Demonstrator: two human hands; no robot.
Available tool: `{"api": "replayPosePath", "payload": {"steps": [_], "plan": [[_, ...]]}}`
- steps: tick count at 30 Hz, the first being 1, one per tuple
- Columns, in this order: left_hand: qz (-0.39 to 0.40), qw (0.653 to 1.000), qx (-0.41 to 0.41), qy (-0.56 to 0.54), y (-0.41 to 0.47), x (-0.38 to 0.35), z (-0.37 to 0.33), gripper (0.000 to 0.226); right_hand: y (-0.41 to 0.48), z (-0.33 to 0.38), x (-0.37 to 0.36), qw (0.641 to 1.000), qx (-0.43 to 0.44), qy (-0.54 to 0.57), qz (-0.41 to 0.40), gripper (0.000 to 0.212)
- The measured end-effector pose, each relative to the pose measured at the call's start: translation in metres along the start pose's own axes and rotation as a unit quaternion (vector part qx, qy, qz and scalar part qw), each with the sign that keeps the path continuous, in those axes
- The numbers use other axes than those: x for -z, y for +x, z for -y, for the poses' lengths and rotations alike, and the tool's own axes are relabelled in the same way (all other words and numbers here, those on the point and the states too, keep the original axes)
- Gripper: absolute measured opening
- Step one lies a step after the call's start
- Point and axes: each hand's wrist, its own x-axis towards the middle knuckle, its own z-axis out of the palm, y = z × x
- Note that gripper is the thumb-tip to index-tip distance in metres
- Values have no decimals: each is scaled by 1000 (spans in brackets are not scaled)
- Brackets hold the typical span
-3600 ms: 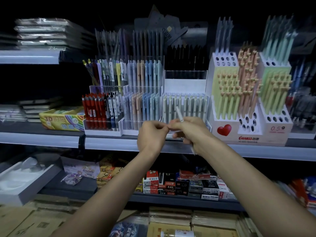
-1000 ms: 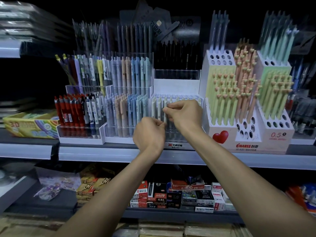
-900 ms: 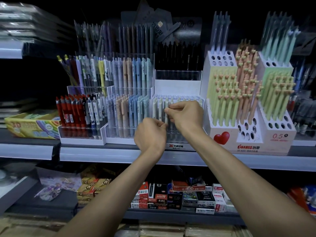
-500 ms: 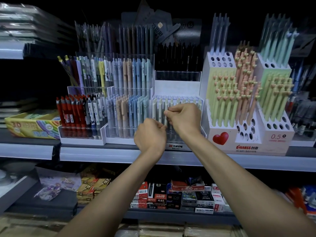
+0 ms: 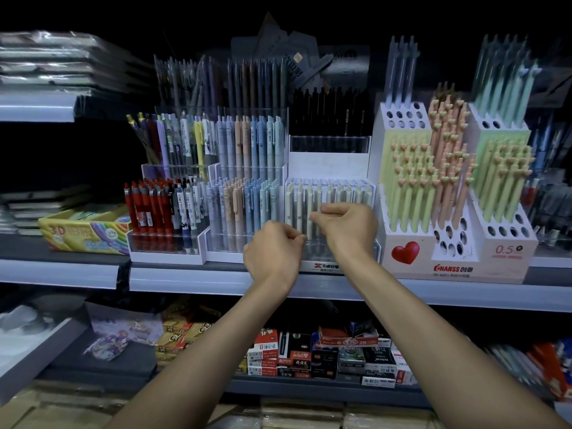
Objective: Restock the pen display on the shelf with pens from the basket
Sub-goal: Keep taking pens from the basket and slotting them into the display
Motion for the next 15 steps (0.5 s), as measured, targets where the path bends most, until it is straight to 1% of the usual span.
{"api": "replayPosePath", "payload": {"steps": [3,5,7,9,11,12,13,15], "plan": [[43,999,-24,-23,-4,15,11,14,-16,4,16,1000,-1,-11,-1,21],[69,995,-56,-34,-11,28,18,18,-28,4,26,999,7,-36,13,22],[84,992,-97,-11,-21,41,26,33,-41,2,36,995,28,-84,43,26],[92,987,-127,32,-31,54,34,49,-54,1,47,983,64,-149,81,35],[106,980,-151,77,-40,68,43,65,-68,-1,58,965,101,-210,119,49],[113,976,-161,98,-45,75,47,73,-75,-1,63,956,106,-238,138,60],[119,971,-168,118,-49,82,51,80,-82,-2,68,944,105,-271,157,73],[135,963,-174,158,-59,95,58,89,-94,-3,75,907,104,-357,195,100]]}}
